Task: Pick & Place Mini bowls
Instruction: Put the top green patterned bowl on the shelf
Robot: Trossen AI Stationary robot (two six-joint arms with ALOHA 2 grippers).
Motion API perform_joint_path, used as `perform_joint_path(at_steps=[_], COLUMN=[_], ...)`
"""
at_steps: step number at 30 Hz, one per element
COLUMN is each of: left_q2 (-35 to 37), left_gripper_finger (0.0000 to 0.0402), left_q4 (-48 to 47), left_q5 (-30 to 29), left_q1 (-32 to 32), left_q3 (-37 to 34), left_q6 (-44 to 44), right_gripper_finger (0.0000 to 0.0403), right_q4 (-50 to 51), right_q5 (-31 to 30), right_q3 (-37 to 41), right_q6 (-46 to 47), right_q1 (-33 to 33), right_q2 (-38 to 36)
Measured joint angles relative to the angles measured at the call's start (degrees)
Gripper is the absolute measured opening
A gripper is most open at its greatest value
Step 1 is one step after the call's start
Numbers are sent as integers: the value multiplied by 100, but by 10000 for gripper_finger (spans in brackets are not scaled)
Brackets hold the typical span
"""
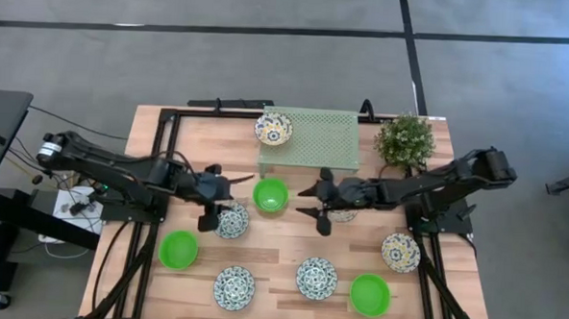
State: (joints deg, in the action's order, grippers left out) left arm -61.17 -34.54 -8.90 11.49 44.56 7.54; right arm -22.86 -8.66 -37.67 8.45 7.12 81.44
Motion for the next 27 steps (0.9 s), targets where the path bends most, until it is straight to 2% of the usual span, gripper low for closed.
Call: perform_joint_path(at_steps=[3, 9, 16, 19, 27], left_q2=[-2, -25, -80, -93, -335], left_gripper_finger=[145, 146, 141, 143, 145], left_q4=[99, 753, 1704, 1826, 2044], left_q5=[41, 611, 444, 167, 146], left_q1=[129, 605, 1440, 1552, 1556], left_q3=[-380, -1109, -1678, -1751, -1932], left_q6=[277, 639, 649, 651, 694], right_gripper_finger=[209, 201, 194, 193, 191], right_q4=[14, 378, 501, 502, 445], right_q5=[9, 8, 2, 4, 4], right_q3=[-287, -753, -1052, -1084, -1090], right_q6=[0, -396, -452, -487, -639], right_q1=[-51, -130, -130, -169, -169], right_q2=[399, 933, 1243, 1264, 1209])
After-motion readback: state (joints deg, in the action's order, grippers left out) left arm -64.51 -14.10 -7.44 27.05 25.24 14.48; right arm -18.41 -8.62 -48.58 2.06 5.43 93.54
